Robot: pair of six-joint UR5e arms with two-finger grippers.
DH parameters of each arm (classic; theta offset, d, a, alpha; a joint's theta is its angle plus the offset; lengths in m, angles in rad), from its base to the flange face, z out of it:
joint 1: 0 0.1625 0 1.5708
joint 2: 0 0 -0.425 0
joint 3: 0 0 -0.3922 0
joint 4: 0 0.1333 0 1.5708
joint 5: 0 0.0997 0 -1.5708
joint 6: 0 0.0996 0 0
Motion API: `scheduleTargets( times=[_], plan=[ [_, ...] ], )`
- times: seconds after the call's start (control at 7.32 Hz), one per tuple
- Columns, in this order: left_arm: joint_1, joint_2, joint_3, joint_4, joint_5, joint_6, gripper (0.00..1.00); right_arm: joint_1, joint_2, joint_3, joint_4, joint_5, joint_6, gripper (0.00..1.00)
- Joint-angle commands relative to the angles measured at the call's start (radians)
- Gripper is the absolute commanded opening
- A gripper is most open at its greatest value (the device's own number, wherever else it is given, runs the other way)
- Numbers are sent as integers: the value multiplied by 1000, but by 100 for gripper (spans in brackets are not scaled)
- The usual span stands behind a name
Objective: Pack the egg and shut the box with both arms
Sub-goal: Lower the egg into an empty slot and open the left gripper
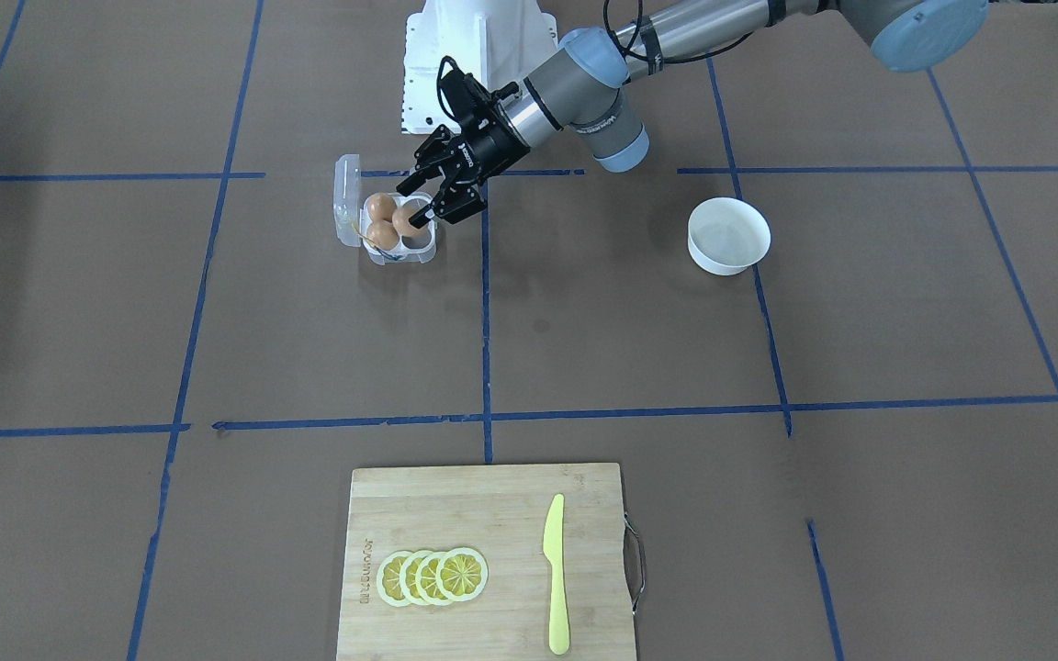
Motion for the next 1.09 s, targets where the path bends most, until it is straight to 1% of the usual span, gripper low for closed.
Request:
scheduleTargets(
  times=[0.0,0.27,0.41,0.55,0.68,0.96],
  plan=[
    [2,3,-3,0,2,-33,100,0,-1,-1,0,0,0,100],
    [0,4,-9,0,2,-48,100,0,-1,-1,0,1,0,100],
    [-9,3,-29,6,-3,-80,100,0,-1,0,0,0,0,100],
    [-24,3,-58,70,-7,-86,100,0,-1,-1,0,1,0,100],
    [-55,3,-127,195,-66,-91,100,0,-3,-1,0,2,0,100],
    [-118,29,-303,502,-136,-161,100,0,-4,-1,0,2,0,100]
  ],
)
